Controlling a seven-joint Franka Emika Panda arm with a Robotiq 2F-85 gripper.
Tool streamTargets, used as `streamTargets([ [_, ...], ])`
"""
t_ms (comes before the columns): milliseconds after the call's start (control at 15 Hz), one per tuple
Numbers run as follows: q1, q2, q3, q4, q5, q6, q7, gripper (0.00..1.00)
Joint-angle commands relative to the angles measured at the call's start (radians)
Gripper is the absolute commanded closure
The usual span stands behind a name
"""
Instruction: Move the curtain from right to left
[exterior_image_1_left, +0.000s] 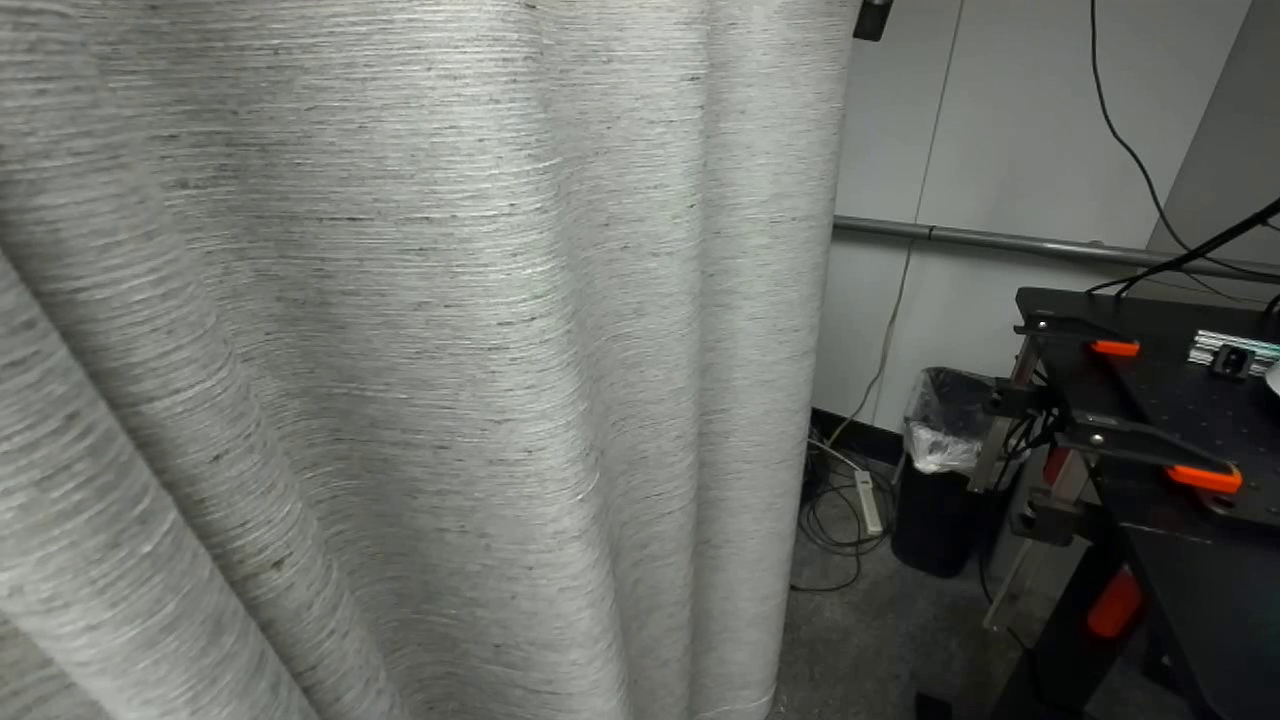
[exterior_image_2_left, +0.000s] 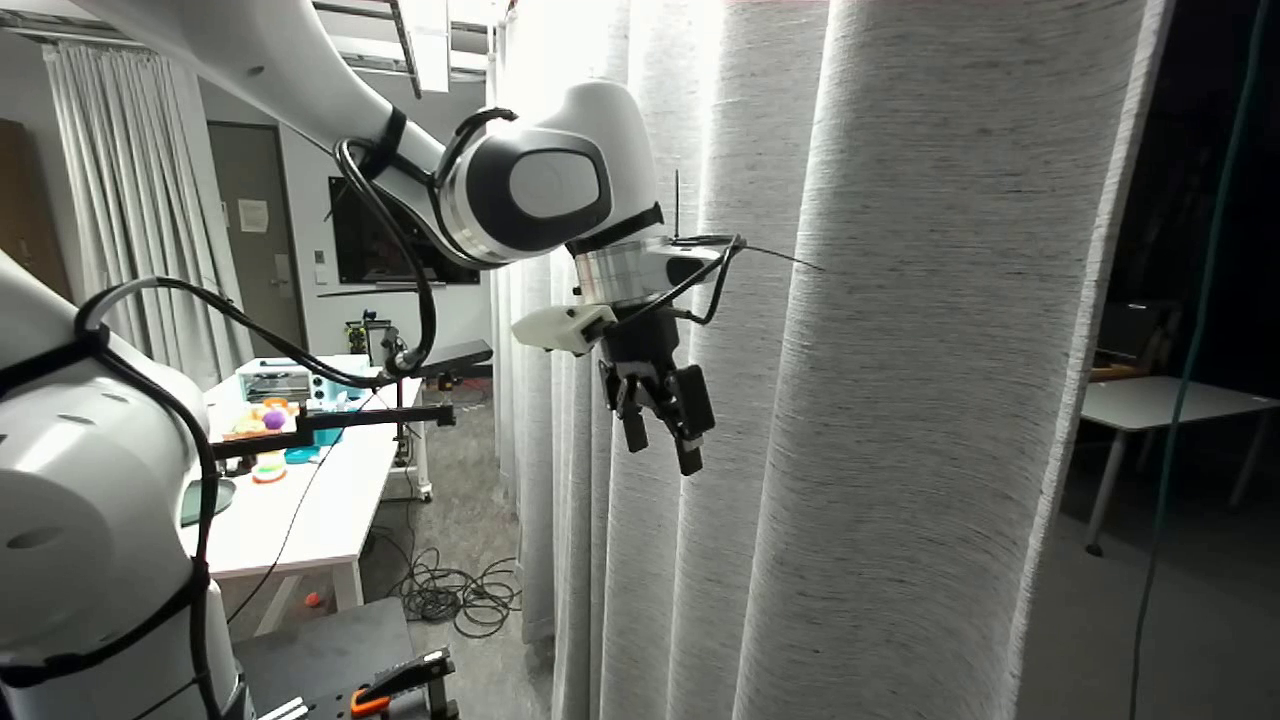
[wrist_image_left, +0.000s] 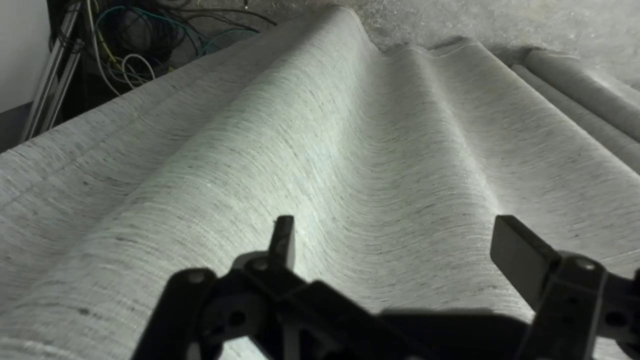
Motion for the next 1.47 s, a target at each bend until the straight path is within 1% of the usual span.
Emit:
streamTargets([
  [0, -0.065, -0.029, 0.017, -0.031, -0.030, 0.093, 0.140, 0.00],
  [200, -0.135, -0.049, 0.034, -0.047, -0.064, 0.154, 0.246, 0.00],
  [333, -0.188, -0.071, 0.061, -0.061, -0.101, 0.180, 0.334, 0.00],
  [667, -0.329, -0.110, 0.162, -0.089, -0.231, 0.228, 0.555, 0.00],
  [867, -0.367, -0.109, 0.205, -0.093, -0.283, 0.255, 0.632, 0.00],
  [1000, -0.390, -0.096, 0.228, -0.092, -0.323, 0.295, 0.679, 0.00],
  [1133, -0.441, -0.089, 0.256, -0.090, -0.389, 0.351, 0.743, 0.00],
  [1267, -0.524, -0.093, 0.288, -0.086, -0.486, 0.410, 0.822, 0.00],
  [1400, -0.592, -0.088, 0.301, -0.077, -0.583, 0.454, 0.900, 0.00],
])
